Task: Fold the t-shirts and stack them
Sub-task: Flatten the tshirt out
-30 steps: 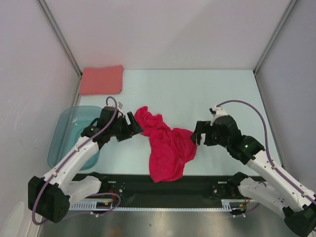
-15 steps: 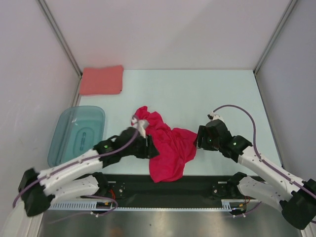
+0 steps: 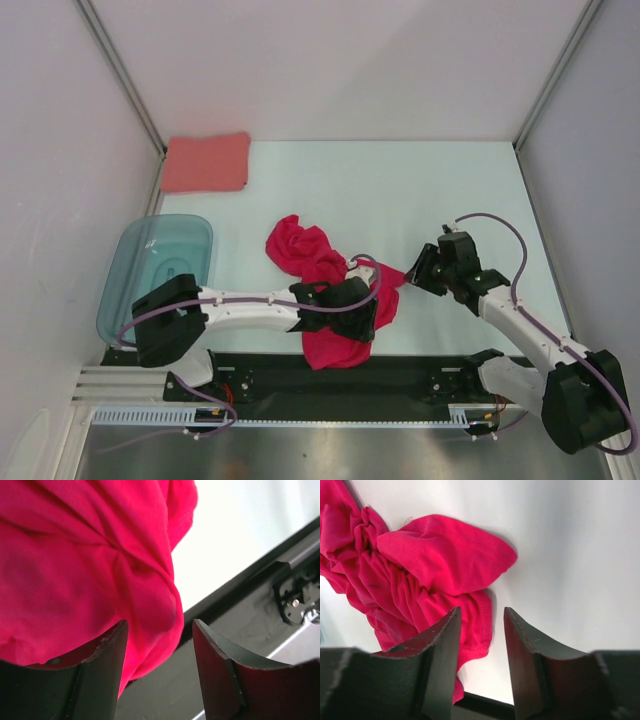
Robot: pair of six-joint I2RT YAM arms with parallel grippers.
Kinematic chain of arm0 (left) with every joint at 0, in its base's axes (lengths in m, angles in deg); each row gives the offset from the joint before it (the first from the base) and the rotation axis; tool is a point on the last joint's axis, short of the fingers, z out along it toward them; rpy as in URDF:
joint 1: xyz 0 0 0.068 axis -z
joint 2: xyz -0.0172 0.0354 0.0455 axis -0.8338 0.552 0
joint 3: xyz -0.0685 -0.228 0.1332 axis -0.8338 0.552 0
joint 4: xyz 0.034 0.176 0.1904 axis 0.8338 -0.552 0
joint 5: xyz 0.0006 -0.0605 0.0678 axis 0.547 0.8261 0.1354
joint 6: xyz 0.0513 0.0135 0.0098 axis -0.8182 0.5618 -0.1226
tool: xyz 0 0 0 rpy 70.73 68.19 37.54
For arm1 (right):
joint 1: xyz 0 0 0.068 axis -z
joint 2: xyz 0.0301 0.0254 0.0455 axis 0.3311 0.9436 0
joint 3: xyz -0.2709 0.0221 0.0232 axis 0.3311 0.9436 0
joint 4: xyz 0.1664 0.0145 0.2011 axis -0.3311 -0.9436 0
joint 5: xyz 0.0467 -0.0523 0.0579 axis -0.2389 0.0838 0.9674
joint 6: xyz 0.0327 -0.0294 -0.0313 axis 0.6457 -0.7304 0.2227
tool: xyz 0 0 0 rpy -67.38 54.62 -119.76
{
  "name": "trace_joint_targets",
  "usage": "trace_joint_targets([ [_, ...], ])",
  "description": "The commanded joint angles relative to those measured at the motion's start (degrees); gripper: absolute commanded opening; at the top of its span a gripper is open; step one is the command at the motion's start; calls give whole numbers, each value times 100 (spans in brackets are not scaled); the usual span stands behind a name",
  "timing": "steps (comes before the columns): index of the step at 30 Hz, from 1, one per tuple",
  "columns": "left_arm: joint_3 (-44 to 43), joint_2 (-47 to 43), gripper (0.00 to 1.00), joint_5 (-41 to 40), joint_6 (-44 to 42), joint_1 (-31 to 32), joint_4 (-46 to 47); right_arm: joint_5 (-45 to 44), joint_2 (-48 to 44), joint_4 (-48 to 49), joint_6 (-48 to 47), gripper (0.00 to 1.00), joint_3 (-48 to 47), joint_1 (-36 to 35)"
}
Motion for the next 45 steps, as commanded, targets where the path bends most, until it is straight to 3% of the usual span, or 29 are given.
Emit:
trace_joint_targets([
  [1,-299,110,61,-5,65,23,232,354,120,547,-115,46,65,80],
  [2,-299,119,62,-14,65,31,224,354,216,600,-98,50,143,98],
  [6,-378,312,57,-145,39,14,119,591,567,943,-45,50,250,160],
  [13,-642,260,15,-620,-198,-30,-320,671,1051,1435,78,49,285,168],
  [14,-651,199,3,-707,-251,-48,-365,653,1095,1488,104,48,285,160],
  [15,-677,59,0,-743,-269,-74,-409,636,1148,1541,130,48,276,160],
  [25,-660,-1644,0,-1358,-488,-258,-1076,653,2316,2665,579,37,197,177],
  [28,-695,-2129,0,-1481,-541,-346,-1304,662,2686,2842,623,21,74,195],
  [29,-721,-2479,0,-1542,-550,-364,-1392,671,2756,2833,588,10,-92,203],
  [30,-817,-2665,0,-1647,-585,-399,-1489,688,2861,2807,501,7,-198,212],
  [32,-1001,-3269,0,-2060,-743,-452,-1875,636,2854,2501,334,0,-644,256],
  [39,-2651,-4791,0,-3589,-1674,-663,-2667,-541,1730,736,-563,0,-2426,449],
  [45,-4119,-5075,0,-4144,-2456,-663,-2703,-806,798,-268,-1055,0,-4081,1011],
])
